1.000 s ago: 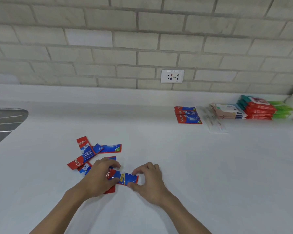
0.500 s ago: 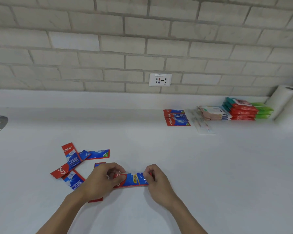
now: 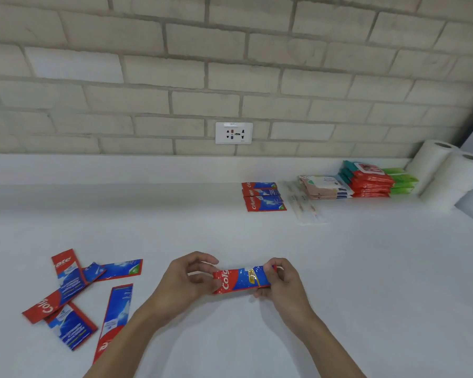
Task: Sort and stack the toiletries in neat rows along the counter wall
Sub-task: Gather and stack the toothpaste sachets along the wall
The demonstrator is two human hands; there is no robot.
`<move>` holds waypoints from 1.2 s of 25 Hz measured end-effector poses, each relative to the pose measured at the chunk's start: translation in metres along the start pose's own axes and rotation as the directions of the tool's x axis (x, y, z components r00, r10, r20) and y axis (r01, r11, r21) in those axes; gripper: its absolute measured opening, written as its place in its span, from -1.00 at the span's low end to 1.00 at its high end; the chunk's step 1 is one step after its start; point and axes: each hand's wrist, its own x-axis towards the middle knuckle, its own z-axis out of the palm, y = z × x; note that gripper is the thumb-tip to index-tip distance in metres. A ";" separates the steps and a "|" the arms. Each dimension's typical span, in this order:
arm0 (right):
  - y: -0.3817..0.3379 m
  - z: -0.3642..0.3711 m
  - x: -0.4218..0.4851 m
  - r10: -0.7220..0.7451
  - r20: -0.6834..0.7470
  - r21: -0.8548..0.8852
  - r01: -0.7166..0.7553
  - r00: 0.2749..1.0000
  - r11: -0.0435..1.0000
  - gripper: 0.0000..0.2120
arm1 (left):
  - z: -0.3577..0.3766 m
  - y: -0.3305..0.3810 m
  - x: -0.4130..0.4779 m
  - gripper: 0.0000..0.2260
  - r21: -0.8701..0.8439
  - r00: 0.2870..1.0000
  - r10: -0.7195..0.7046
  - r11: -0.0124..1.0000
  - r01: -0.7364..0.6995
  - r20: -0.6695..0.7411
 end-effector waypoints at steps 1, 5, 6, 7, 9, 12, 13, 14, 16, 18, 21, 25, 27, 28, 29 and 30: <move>-0.001 -0.008 0.006 0.001 -0.032 0.021 0.000 0.999 1.000 -0.95 | 0.009 0.001 0.007 -0.71 -0.014 0.999 0.002 1.000 -0.002 -0.038; -0.002 -0.037 0.039 0.009 -0.103 -0.011 -0.010 0.995 1.000 -0.93 | 0.039 0.005 0.044 -0.69 -0.039 0.974 -0.037 0.999 0.028 -0.224; -0.002 -0.044 0.051 0.007 -0.123 -0.034 -0.011 0.992 0.999 -0.90 | 0.047 0.006 0.056 -0.69 -0.033 0.963 -0.045 0.999 0.038 -0.264; -0.003 -0.048 0.063 0.002 -0.143 -0.055 -0.010 0.990 0.998 -0.87 | 0.053 0.006 0.066 -0.70 -0.022 0.952 -0.049 0.999 0.045 -0.301; -0.006 -0.055 0.085 -0.022 -0.172 -0.117 0.002 0.985 0.993 -0.84 | 0.065 0.009 0.088 -0.72 0.021 0.929 -0.049 0.998 0.061 -0.367; -0.014 -0.061 0.113 -0.102 -0.167 -0.278 0.052 0.981 0.959 -0.82 | 0.081 0.013 0.121 -0.77 0.083 0.906 -0.033 0.994 0.075 -0.423; -0.015 -0.063 0.123 -0.133 -0.152 -0.338 0.076 0.979 0.938 -0.80 | 0.087 0.013 0.133 -0.79 0.102 0.902 -0.025 0.992 0.076 -0.431; -0.016 -0.065 0.133 -0.161 -0.134 -0.397 0.096 0.978 0.913 -0.80 | 0.092 0.013 0.144 -0.81 0.120 0.899 -0.019 0.990 0.079 -0.438; -0.015 -0.066 0.152 -0.211 -0.100 -0.515 0.131 0.972 0.847 -0.80 | 0.099 0.013 0.163 -0.85 0.146 0.889 -0.014 0.985 0.091 -0.459; -0.012 -0.067 0.168 -0.249 -0.050 -0.641 0.160 0.967 0.750 -0.89 | 0.105 0.014 0.178 -0.88 0.184 0.882 -0.006 0.977 0.105 -0.470; -0.004 -0.073 0.181 -0.306 0.074 -0.759 0.253 0.949 0.600 -0.86 | 0.113 0.012 0.193 -0.95 0.240 0.875 0.002 0.962 0.130 -0.484; 0.004 -0.074 0.188 -0.277 0.198 -0.809 0.316 0.940 0.496 -0.78 | 0.121 0.008 0.203 -0.90 0.383 0.879 0.070 0.914 0.132 -0.472; 0.003 -0.072 0.187 -0.270 0.258 -0.834 0.355 0.928 0.422 -0.70 | 0.124 0.007 0.208 -0.89 0.458 0.885 0.107 0.880 0.128 -0.453; 0.003 -0.071 0.187 -0.294 0.279 -0.840 0.381 0.914 0.387 -0.68 | 0.125 0.007 0.210 -0.88 0.495 0.888 0.121 0.859 0.131 -0.444; 0.001 -0.070 0.186 -0.302 0.295 -0.843 0.396 0.906 0.364 -0.65 | 0.126 0.006 0.211 -0.87 0.520 0.889 0.129 0.844 0.134 -0.439; 0.002 -0.070 0.186 -0.310 0.305 -0.846 0.406 0.901 0.345 -0.63 | 0.127 0.006 0.212 -0.86 0.530 0.889 0.132 0.837 0.136 -0.438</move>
